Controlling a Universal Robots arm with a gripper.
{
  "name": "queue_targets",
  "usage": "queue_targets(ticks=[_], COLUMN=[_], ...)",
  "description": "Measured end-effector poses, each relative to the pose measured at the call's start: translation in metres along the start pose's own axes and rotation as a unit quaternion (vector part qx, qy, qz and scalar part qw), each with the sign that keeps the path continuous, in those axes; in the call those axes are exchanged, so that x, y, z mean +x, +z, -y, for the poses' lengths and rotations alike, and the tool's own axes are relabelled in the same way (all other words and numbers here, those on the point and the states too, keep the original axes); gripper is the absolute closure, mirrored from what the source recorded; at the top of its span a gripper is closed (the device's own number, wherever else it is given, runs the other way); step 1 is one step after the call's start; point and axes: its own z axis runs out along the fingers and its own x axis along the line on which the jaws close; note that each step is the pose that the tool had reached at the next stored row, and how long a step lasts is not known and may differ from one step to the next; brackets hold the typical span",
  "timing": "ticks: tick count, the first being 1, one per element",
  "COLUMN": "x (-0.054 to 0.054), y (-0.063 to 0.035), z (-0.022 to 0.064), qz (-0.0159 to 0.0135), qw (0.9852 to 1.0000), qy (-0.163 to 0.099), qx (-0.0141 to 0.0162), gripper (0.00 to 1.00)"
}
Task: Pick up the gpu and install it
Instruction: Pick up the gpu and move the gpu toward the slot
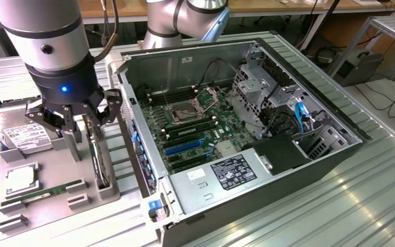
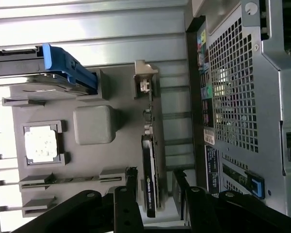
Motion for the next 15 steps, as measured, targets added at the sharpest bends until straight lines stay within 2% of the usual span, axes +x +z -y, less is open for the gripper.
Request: queue_targets(ticks=[4,15], x=[0.000,0.001], y=[0.0130,0.0332], z=[0.0007,0.0016], qz=[0.0000,0.0000], qw=[1.0000,1.0000], qy=[0.000,0.000], qx=[0.0000,0.0000], gripper=[0.58,0.58])
